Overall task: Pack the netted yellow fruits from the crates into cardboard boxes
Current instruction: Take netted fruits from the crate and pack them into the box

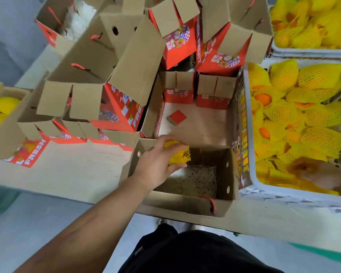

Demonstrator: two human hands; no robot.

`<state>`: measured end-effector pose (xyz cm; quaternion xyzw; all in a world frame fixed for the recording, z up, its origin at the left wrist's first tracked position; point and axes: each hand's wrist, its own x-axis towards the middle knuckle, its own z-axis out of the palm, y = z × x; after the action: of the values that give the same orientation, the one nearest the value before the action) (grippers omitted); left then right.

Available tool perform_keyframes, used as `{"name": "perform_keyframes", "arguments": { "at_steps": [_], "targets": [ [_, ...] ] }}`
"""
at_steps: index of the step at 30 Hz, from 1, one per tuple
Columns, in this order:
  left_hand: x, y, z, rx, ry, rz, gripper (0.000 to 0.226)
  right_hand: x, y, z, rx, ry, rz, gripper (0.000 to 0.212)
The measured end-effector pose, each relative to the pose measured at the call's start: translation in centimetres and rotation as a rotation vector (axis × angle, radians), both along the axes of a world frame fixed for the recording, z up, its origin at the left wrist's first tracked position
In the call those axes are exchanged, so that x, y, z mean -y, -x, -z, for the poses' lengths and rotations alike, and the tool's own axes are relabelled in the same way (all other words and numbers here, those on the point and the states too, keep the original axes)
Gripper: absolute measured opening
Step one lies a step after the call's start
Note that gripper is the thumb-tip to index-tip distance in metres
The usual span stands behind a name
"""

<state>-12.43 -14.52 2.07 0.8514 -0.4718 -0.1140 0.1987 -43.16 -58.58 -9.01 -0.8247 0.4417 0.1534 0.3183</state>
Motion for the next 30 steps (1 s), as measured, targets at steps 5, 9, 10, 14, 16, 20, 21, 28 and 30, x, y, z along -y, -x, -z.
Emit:
{"name": "perform_keyframes", "arguments": {
  "at_steps": [5, 9, 10, 14, 16, 20, 21, 28, 30],
  "targets": [
    [-1.3, -0.6, 0.4, -0.035, 0.005, 0.232, 0.044, -0.2, 0.0, -0.1, 0.042, 0.020, 0.026, 0.021],
    [-0.8, -1.4, 1.9, -0.140, -0.213, 0.147, 0.037, -0.8, -0.2, -0.9, 0.035, -0.007, 0.044, 0.031],
    [-0.7, -1.5, 2.6, -0.204, -0.297, 0.082, 0.041, -0.7, -0.2, -0.9, 0.033, -0.009, 0.042, 0.031],
    [0.1, -2.6, 4.1, -0.534, -0.549, -0.402, 0.082, 0.0, 0.2, 0.0, 0.047, -0.028, 0.017, 0.026],
    [1.1, -2.7, 4.6, -0.486, -0.734, -0.435, 0.080, 0.1, 0.2, 0.0, 0.068, -0.084, 0.040, 0.030],
    [3.1, -1.9, 5.9, -0.250, -0.810, -0.538, 0.073, -1.3, -0.7, -1.5, 0.062, -0.050, 0.016, 0.011],
    [3.3, -1.8, 5.9, -0.197, -0.837, -0.525, 0.066, -1.9, -1.1, -2.2, 0.048, -0.049, 0.001, 0.008],
    [5.6, -2.3, 3.1, 0.072, -0.982, -0.248, 0.045, -4.0, -2.4, -5.4, 0.024, -0.074, -0.019, 0.012],
    [6.4, -1.6, 1.3, 0.049, -0.984, -0.230, 0.037, -4.2, -2.6, -6.0, 0.019, -0.088, -0.010, 0.011]
  ]
}}
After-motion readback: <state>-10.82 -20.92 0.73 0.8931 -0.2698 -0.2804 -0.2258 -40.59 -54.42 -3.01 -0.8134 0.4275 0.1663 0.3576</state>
